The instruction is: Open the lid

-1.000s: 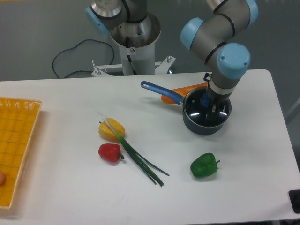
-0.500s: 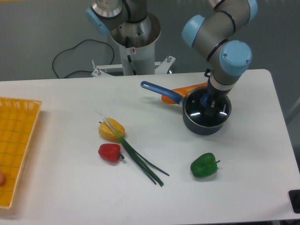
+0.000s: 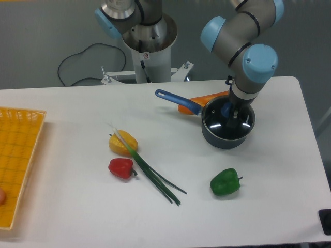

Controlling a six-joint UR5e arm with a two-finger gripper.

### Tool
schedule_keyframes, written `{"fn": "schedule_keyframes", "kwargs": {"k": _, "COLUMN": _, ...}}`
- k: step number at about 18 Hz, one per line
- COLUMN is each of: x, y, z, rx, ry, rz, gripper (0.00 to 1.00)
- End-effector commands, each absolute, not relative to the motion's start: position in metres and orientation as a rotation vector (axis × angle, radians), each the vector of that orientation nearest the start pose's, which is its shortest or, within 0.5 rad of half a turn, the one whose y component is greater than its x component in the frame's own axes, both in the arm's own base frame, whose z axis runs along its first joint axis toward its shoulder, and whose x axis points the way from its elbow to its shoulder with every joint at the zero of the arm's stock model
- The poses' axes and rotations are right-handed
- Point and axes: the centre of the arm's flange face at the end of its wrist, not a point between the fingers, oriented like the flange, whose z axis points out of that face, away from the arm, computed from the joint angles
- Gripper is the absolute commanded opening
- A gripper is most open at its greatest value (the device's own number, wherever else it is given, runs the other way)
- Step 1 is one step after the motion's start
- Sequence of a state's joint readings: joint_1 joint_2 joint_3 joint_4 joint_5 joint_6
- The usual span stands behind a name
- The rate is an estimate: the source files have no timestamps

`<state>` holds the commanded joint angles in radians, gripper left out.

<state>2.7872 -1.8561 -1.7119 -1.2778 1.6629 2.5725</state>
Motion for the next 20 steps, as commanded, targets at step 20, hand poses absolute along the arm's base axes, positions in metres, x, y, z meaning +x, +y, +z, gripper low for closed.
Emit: {"fn": "schedule_keyframes", "kwargs": {"k": 20, "x": -0.4852, "y": 0.3186, "z": 0.2878, "rx": -2.524, "ry": 1.951, "rz": -0.240, "gripper": 0.86}}
